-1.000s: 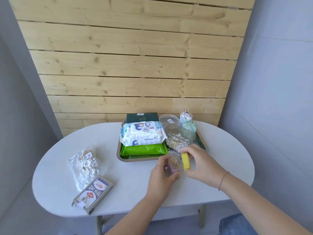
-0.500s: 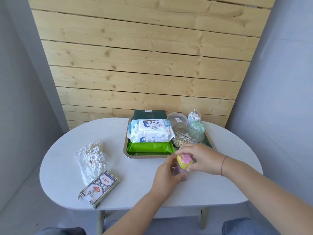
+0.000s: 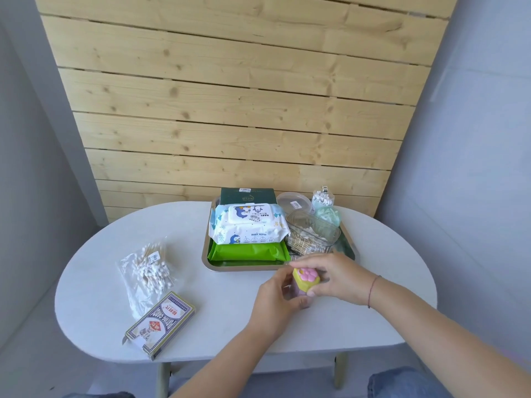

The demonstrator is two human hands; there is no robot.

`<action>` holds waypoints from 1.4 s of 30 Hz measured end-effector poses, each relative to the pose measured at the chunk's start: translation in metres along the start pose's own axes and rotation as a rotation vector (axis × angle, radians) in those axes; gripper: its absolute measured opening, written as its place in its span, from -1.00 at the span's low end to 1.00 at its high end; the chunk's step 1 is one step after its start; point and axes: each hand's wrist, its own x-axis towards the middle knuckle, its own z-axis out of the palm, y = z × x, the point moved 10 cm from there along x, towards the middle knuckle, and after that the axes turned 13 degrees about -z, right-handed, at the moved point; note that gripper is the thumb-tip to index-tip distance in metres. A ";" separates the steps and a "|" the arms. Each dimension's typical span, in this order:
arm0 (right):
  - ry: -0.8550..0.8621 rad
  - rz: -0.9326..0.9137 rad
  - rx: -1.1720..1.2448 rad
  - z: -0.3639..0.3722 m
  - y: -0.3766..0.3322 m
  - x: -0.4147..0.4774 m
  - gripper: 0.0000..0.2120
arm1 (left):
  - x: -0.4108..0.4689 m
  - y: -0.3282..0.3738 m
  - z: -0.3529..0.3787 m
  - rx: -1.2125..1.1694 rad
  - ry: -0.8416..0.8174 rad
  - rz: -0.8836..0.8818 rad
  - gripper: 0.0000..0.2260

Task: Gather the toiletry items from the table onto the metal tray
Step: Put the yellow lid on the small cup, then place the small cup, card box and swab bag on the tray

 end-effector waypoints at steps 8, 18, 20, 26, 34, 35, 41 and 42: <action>0.368 0.110 -0.058 -0.098 0.019 -0.041 -0.44 | 0.001 0.062 0.029 0.094 0.024 0.121 -0.54; 0.405 0.283 -0.129 -0.102 0.089 -0.018 -0.49 | 0.018 0.034 0.041 0.080 0.044 -0.083 -0.52; 0.410 0.296 -0.094 -0.097 0.099 -0.016 -0.46 | 0.021 0.035 0.042 0.079 0.042 -0.078 -0.51; 0.409 0.272 -0.097 -0.092 0.099 -0.015 -0.43 | 0.027 0.048 0.060 0.122 0.011 -0.006 -0.59; 0.401 0.302 -0.178 -0.077 0.098 -0.015 -0.29 | 0.024 0.044 0.066 0.081 -0.034 -0.062 -0.59; 0.397 0.308 -0.166 -0.074 0.098 -0.015 -0.24 | 0.020 0.044 0.060 0.080 -0.023 -0.068 -0.59; 0.526 0.305 -0.199 -0.075 0.081 -0.025 -0.08 | -0.021 0.040 -0.010 0.083 0.080 -0.024 -0.65; 0.574 0.310 -0.242 -0.079 0.073 -0.028 -0.09 | -0.031 0.038 -0.028 0.091 0.113 -0.016 -0.66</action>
